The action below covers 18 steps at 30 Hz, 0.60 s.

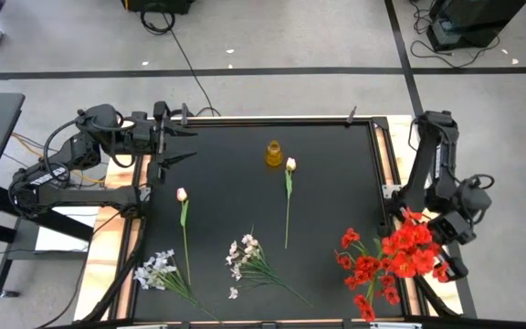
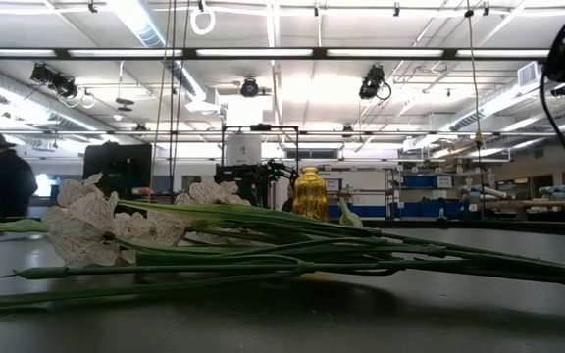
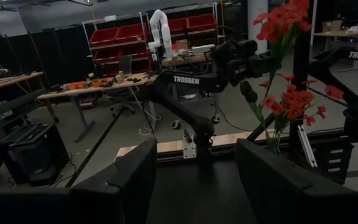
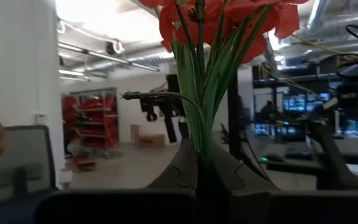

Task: Sort flowers into vase by color
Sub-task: Put the red flowers into the transparent vase

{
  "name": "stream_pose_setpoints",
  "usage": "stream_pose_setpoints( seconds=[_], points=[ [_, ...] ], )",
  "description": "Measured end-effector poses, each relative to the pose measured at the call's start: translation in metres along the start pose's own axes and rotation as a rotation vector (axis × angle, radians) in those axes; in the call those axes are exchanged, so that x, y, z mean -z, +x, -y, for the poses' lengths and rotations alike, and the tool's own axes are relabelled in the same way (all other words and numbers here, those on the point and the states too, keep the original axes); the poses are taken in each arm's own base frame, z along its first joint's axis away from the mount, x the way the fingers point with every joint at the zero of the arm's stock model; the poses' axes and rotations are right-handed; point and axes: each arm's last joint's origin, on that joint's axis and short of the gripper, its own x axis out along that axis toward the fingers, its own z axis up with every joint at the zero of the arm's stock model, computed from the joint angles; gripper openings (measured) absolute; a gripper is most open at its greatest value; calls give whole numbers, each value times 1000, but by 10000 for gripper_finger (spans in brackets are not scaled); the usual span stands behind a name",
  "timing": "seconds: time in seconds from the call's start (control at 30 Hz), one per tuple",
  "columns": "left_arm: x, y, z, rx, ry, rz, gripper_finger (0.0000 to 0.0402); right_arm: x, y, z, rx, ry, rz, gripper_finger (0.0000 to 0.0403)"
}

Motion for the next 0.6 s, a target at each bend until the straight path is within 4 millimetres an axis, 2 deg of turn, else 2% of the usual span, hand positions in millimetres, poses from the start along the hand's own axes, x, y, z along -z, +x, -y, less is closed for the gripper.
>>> stream_pose_setpoints(
  seconds=[0.33, 0.6],
  points=[
    [0, 0, 0, 0, 0, -1, 224, 5, -2, -26, -13, -6, 14, 15],
    [0, 0, 0, 0, 0, 0, 224, -3, -3, -26, -47, -28, 109, 17]
  ],
)
